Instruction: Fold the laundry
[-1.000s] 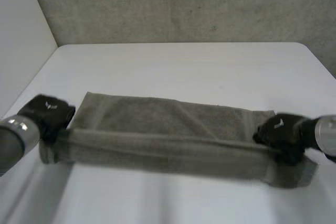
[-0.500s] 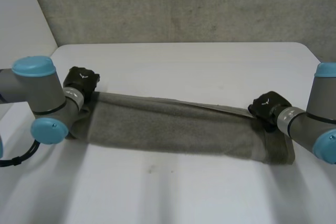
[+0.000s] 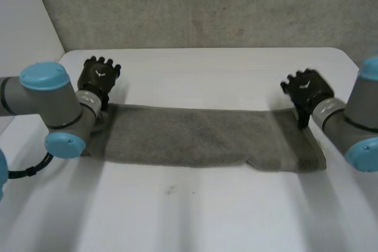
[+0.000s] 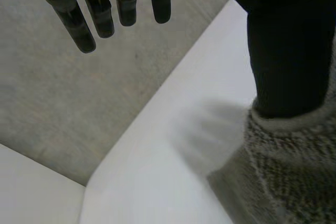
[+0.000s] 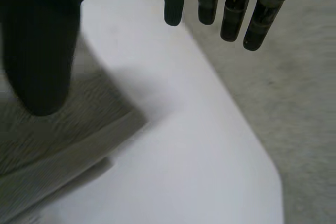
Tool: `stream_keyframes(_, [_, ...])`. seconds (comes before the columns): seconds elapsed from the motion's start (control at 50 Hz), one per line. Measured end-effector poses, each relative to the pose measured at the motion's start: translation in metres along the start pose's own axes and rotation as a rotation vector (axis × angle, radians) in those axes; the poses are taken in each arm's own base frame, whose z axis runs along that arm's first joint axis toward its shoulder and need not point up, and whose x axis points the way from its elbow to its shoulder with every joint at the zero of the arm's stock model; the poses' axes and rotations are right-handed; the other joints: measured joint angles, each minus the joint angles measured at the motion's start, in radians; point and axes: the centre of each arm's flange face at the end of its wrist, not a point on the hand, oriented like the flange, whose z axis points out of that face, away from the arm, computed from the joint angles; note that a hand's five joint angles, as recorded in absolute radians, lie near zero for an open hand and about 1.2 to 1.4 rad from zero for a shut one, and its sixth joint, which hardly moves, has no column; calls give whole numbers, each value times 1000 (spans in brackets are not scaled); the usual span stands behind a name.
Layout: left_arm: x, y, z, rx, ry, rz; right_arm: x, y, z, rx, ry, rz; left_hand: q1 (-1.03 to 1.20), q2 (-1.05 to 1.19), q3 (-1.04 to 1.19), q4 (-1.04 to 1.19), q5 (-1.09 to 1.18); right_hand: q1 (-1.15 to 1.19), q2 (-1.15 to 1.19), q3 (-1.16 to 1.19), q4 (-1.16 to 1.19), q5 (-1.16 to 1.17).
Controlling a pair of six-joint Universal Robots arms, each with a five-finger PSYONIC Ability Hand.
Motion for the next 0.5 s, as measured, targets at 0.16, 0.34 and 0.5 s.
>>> stream_keyframes(0.16, [-20,-29,-26,32,-24,-8,23,-27,-44,31,43,157,-18,-15,-15,-13,-8,0,0,0,0,-1])
stream_keyframes(0.34, [-28,-39,-69,6,-14,-109,26,-1,-84,-94,5,261,-19,-17,-15,-15,-8,0,0,0,0,-1])
stream_keyframes(0.5, [-26,-35,-94,-34,4,-327,12,29,-102,-182,-94,334,-19,-17,-15,-15,-8,0,0,0,0,-1])
